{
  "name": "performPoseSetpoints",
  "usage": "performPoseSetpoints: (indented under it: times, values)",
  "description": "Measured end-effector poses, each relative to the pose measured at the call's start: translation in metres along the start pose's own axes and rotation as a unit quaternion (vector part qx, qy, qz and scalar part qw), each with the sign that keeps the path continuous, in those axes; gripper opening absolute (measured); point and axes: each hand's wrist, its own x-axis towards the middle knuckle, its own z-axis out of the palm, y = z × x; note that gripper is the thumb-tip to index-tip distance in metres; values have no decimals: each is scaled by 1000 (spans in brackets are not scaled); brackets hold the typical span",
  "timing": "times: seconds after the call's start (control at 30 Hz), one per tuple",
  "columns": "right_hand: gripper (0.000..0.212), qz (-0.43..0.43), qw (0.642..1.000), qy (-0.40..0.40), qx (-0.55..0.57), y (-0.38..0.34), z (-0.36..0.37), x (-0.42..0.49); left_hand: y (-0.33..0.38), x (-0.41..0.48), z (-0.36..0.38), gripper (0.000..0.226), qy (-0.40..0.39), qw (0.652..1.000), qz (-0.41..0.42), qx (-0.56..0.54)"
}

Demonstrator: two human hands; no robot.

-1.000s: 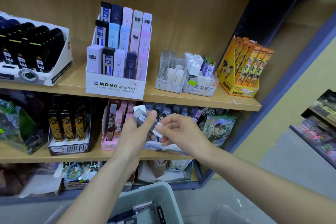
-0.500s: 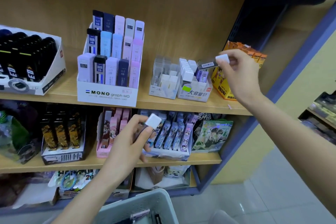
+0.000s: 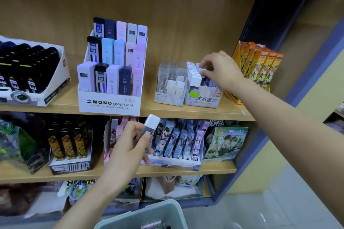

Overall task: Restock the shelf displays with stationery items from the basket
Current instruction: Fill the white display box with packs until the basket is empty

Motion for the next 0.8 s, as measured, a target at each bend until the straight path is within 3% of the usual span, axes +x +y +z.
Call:
performPoseSetpoints:
  times: [0.13, 0.23, 0.3, 0.37, 0.43, 0.5, 0.7, 0.8]
  values:
    - [21, 4, 998, 62, -3, -3, 2, -9, 13, 4, 4, 12, -11, 1000, 19, 1]
    - [10, 44, 973, 133, 181, -29, -11, -37, 27, 5, 9, 13, -1, 999, 35, -30]
    - [9, 68, 936, 106, 328, -55, -23, -65, 34, 5, 14, 11, 12, 998, 44, -46]
    - [8, 78, 913, 23, 399, -76, -29, -93, 37, 4, 21, 10, 18, 997, 50, -54]
    - [5, 68, 905, -48, 417, -87, -29, -114, 38, 4, 30, 10, 8, 997, 63, -47]
    - [8, 68, 886, -61, 454, -88, -31, -122, 40, 5, 40, 12, -7, 996, 80, -43]
    - [9, 88, 892, -11, 443, -58, -47, -110, 68, 32, 60, 17, -35, 991, 129, 4]
    - [12, 97, 891, 69, 438, -37, -54, -97, 79, 54, 69, 17, -13, 975, 196, 105]
